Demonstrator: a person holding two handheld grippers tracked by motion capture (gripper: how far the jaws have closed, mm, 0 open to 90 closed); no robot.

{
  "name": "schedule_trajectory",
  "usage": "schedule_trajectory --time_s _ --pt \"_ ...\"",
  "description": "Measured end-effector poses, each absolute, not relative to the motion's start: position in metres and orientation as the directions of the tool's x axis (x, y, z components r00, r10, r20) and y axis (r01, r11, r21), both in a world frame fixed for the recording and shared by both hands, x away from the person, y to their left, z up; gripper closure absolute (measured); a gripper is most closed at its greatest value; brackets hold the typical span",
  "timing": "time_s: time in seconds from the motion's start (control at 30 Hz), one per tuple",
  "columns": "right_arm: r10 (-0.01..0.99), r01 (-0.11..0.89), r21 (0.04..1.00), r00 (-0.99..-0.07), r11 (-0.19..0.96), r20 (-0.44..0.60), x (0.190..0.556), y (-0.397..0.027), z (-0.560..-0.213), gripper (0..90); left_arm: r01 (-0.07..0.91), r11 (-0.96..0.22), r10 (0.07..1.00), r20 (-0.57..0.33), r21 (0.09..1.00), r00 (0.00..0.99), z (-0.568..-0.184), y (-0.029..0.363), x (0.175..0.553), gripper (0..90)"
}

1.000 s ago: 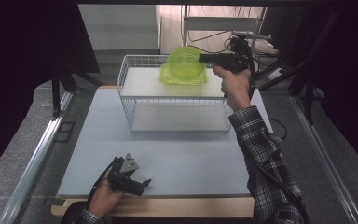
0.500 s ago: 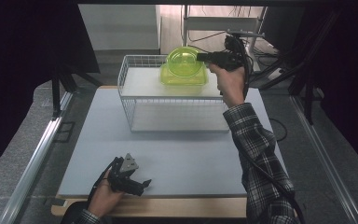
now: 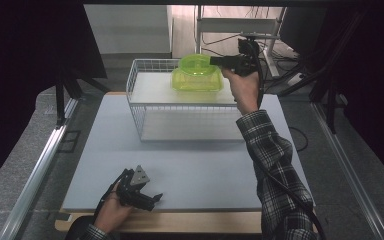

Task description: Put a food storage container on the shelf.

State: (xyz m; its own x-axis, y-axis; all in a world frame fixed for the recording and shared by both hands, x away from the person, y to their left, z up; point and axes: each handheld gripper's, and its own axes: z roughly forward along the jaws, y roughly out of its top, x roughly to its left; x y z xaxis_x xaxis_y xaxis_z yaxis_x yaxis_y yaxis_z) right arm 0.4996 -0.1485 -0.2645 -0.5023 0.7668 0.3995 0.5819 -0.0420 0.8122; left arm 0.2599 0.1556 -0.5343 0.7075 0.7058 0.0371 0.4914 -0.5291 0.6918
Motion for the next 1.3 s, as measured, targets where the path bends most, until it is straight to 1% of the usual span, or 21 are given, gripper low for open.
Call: schedule_trajectory --time_s 0.3,0.53,0.7,1.1,1.3 --pt "0.748 0.547 0.837 -0.565 0.024 0.348 0.486 -0.157 -0.262 45.8 0.49 -0.535 0.704 0.043 0.689 0.709 -0.535 0.154 0.26 1.4" --pt "0.726 0.519 0.853 -0.606 0.053 0.324 0.476 -0.162 -0.267 37.2 0.491 -0.538 0.704 0.045 0.686 0.709 -0.535 0.154 0.26 1.4" --pt "0.727 0.499 0.863 -0.62 0.076 0.295 0.47 -0.164 -0.268 34.1 0.491 -0.537 0.704 0.045 0.686 0.708 -0.535 0.154 0.26 1.4" --pt "0.711 0.451 0.878 -0.67 0.159 0.215 0.453 -0.162 -0.282 21.1 0.491 -0.539 0.704 0.045 0.684 0.709 -0.535 0.153 0.26 1.4" --pt "0.7 0.435 0.88 -0.688 0.191 0.188 0.446 -0.16 -0.292 18.0 0.488 -0.543 0.702 0.049 0.684 0.711 -0.535 0.154 0.26 1.4"
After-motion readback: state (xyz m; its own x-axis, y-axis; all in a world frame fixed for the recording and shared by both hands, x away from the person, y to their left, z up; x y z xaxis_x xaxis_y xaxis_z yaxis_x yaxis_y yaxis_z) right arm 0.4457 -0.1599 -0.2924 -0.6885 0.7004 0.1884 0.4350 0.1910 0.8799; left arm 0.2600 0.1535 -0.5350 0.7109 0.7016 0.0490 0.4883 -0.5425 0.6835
